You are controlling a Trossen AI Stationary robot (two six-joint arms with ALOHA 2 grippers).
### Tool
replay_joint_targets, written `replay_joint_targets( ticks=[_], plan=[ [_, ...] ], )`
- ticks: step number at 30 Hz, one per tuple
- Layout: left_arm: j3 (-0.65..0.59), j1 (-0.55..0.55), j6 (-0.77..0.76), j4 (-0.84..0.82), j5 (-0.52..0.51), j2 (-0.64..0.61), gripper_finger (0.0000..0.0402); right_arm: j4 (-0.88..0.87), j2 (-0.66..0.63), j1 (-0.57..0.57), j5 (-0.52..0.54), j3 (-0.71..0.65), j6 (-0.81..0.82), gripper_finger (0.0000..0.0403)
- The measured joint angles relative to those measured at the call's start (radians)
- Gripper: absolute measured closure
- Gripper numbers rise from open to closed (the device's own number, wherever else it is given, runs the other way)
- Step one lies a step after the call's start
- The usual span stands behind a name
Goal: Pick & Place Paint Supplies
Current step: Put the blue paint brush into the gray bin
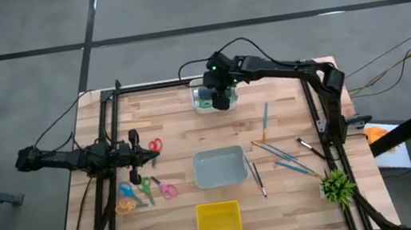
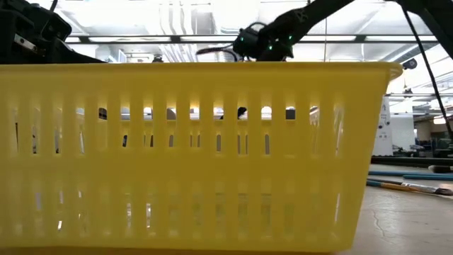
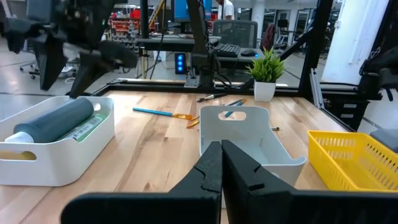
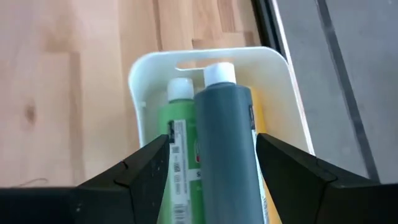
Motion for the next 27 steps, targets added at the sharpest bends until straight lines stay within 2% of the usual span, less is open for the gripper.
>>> replay_joint_targets(
  ticks=[12, 20, 27],
  plan=[
    [0.000, 0.000, 0.000, 0.000, 0.000, 0.000, 0.0401, -0.298, -0.102, 0.118, 0.003, 0.000, 0.257, 0.0166],
    [0.000, 0.000, 0.000, 0.000, 0.000, 0.000, 0.0401, -0.310, -0.135, 0.233, 0.153, -0.024, 0.377, 0.0166],
    [0.000, 0.000, 0.000, 0.000, 0.000, 0.000, 0.0401, -0.305, -0.136, 0.269, 0.196, -0.050, 0.554, 0.0166]
  ],
)
